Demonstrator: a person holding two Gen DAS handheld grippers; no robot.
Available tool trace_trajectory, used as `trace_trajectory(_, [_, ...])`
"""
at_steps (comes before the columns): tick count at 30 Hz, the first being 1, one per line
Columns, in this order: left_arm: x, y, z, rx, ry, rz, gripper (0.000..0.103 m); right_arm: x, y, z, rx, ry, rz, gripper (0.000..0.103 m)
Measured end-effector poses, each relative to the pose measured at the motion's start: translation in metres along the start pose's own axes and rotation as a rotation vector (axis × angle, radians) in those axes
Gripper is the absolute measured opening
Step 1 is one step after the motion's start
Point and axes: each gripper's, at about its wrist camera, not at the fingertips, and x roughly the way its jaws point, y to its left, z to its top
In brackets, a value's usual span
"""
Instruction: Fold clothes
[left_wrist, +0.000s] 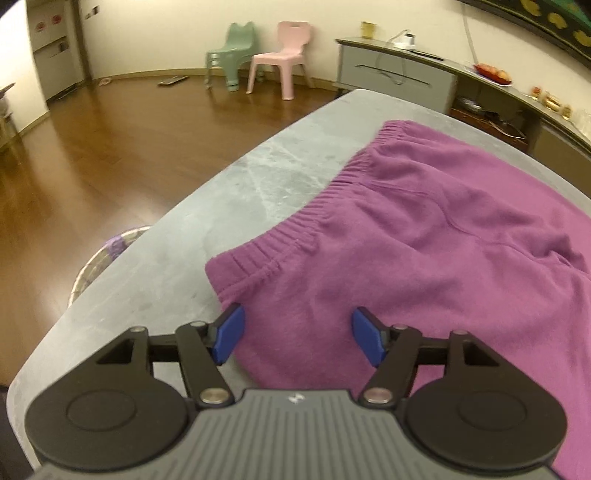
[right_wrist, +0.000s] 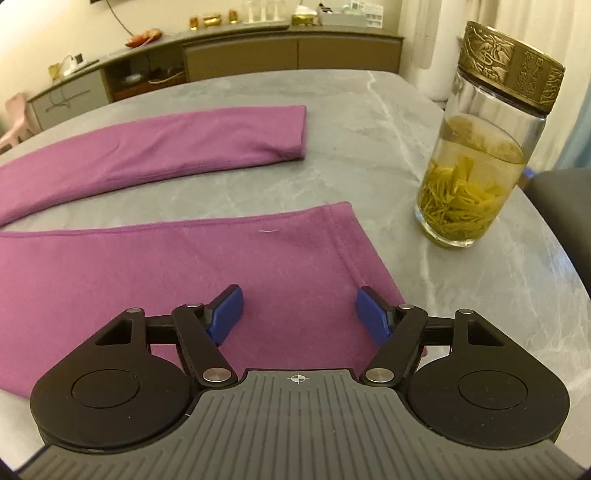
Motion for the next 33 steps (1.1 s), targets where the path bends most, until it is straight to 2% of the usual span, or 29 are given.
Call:
trace_trajectory(1, [-0.005, -0.001, -0.001, 0.005, -0.014, 0.009, 0.06, -0.001, -0.001, 0.0, 0.001, -0.002, -0.007, 0.065])
trace_trajectory(3, [-0.02, -0.006, -0.003, 0.046, -0.097, -0.009, 0.062, -0.004, 0.003, 0.002, -0.004, -0.015, -0.024, 0.058])
trace_trajectory(4, [-0.022, -0.004, -0.006, 0.053, -0.095, -0.005, 0.062, -0.007, 0.005, 0.003, -0.01, -0.023, -0.019, 0.058])
trace_trajectory(5, [-0.016, 0.0, -0.007, 0.046, -0.057, 0.007, 0.061, -0.007, 0.006, 0.002, -0.019, -0.024, -0.009, 0.058])
trace_trajectory(7, [-0.006, 0.012, -0.009, 0.002, -0.01, -0.005, 0.071, -0.008, 0.009, 0.002, -0.038, -0.028, 0.012, 0.059])
trace_trajectory(10, [-0.003, 0.026, -0.008, -0.063, 0.012, -0.001, 0.074, 0.0, 0.004, 0.001, -0.017, 0.002, 0.01, 0.066])
trace_trajectory(11, [-0.004, 0.026, -0.007, -0.077, 0.021, -0.002, 0.072, 0.0, 0.001, 0.002, 0.003, 0.004, 0.012, 0.066])
trace_trajectory(12, [-0.007, 0.026, -0.005, -0.092, 0.023, -0.008, 0.066, -0.001, 0.002, 0.005, 0.009, -0.004, 0.021, 0.066])
trace_trajectory(14, [-0.022, 0.02, 0.0, -0.121, -0.025, -0.026, 0.065, -0.006, 0.01, 0.014, 0.002, -0.031, 0.048, 0.065])
trace_trajectory(16, [-0.039, 0.01, 0.005, -0.163, -0.084, -0.078, 0.069, -0.01, 0.018, 0.022, -0.005, -0.058, 0.076, 0.065])
trace_trajectory(18, [-0.045, -0.005, 0.01, -0.22, -0.101, -0.169, 0.071, -0.014, 0.027, 0.036, -0.017, -0.091, 0.1, 0.068])
trace_trajectory(20, [-0.04, -0.03, 0.014, -0.25, -0.068, -0.254, 0.071, -0.002, 0.037, 0.067, -0.042, -0.107, 0.088, 0.075])
trace_trajectory(22, [-0.03, -0.057, 0.016, -0.267, -0.02, -0.33, 0.071, 0.013, 0.046, 0.1, -0.067, -0.116, 0.07, 0.077])
trace_trajectory(23, [-0.026, -0.07, 0.017, -0.263, 0.002, -0.361, 0.071, 0.02, 0.05, 0.117, -0.079, -0.121, 0.061, 0.077])
trace_trajectory(25, [-0.016, -0.094, 0.018, -0.219, 0.042, -0.396, 0.07, 0.027, 0.054, 0.126, -0.098, -0.128, 0.066, 0.077])
trace_trajectory(30, [-0.011, -0.127, 0.017, -0.072, 0.046, -0.431, 0.071, 0.041, 0.061, 0.137, -0.142, -0.145, 0.092, 0.077])
trace_trajectory(31, [-0.009, -0.13, 0.014, -0.051, 0.06, -0.433, 0.071, 0.044, 0.062, 0.14, -0.151, -0.149, 0.097, 0.075])
trace_trajectory(33, [-0.003, -0.136, 0.011, -0.034, 0.083, -0.443, 0.071, 0.049, 0.065, 0.144, -0.168, -0.155, 0.108, 0.057])
